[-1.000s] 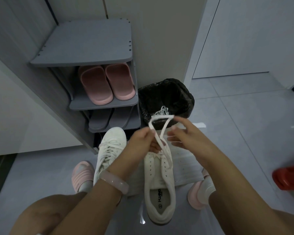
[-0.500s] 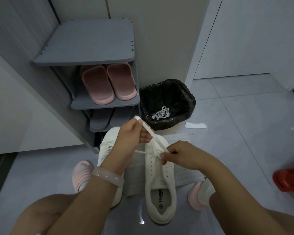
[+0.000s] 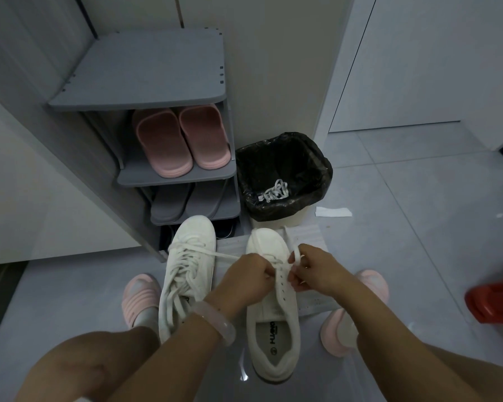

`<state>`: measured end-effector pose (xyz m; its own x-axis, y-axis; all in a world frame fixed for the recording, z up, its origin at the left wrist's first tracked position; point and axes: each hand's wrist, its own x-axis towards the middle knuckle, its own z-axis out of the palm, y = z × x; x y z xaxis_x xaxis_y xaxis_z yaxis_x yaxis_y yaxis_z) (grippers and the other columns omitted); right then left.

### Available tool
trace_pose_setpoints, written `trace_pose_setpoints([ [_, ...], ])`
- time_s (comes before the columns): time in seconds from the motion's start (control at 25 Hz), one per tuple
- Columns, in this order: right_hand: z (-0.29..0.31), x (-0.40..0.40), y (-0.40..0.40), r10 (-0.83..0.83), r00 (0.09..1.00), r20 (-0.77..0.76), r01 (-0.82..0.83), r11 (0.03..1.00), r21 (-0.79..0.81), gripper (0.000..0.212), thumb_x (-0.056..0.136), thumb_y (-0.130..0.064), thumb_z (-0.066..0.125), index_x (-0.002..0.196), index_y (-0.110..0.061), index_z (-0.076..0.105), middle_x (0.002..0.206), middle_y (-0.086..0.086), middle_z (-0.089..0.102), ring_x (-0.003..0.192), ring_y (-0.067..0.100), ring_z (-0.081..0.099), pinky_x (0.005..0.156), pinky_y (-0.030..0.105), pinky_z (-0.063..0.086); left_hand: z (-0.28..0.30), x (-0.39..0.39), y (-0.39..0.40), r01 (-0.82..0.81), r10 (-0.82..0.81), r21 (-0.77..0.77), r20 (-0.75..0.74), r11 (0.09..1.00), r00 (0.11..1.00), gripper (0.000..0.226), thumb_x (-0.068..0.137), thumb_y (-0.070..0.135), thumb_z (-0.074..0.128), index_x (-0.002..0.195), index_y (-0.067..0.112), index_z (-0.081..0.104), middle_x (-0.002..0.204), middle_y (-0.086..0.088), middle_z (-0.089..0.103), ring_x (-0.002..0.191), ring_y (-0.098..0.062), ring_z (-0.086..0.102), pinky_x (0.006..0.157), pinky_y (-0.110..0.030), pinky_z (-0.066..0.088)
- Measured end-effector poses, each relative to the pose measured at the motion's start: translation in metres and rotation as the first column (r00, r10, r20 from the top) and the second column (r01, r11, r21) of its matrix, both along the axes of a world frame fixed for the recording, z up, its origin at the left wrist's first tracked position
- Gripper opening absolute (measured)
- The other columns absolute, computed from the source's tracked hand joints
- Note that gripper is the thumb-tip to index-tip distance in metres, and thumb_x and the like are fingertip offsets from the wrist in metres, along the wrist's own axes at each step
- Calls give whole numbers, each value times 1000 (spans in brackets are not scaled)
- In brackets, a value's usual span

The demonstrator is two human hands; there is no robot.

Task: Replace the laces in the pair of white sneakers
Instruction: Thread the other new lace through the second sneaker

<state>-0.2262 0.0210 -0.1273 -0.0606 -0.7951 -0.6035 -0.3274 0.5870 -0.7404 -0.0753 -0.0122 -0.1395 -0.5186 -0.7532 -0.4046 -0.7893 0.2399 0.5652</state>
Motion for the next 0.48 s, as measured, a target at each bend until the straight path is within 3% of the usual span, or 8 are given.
trace_pose_setpoints([
  [0.12, -2, 1, 2, 63, 993, -103, -67, 997, -40, 25, 91, 0, 50, 70, -14, 46, 74, 12, 65, 65, 20, 64, 66, 30, 59, -6, -1, 1, -108, 111, 44, -70, 993, 991, 23, 84, 11, 58, 102, 13, 73, 100, -3, 71, 77, -6, 54, 65, -14, 40],
  [0.24, -3, 3, 3, 88, 987, -137, -95, 995, -43, 28, 91, -1, 51, 68, -15, 47, 69, 7, 63, 60, 15, 62, 56, 22, 57, -12, -2, 4, -143, 146, 39, -78, 989, 986, 19, 84, 11, 58, 93, 10, 75, 93, -8, 72, 80, -16, 63, 71, -27, 49],
  [0.36, -4, 1, 5, 107, 984, -145, -116, 992, -50, 19, 91, -1, 49, 77, -11, 54, 71, 5, 62, 62, 13, 62, 54, 19, 55, -14, -2, 6, -153, 157, 43, -87, 987, 984, 19, 85, 12, 58, 92, 9, 75, 91, -10, 71, 85, -21, 64, 78, -31, 50],
  [0.48, -7, 2, 4, 116, 975, -191, -131, 989, -69, 7, 91, -1, 50, 88, -3, 55, 75, 5, 60, 64, 14, 63, 54, 21, 56, -12, -2, 6, -156, 157, 21, -98, 988, 983, 20, 87, 14, 58, 98, 11, 74, 96, -7, 69, 80, -13, 57, 76, -25, 46],
])
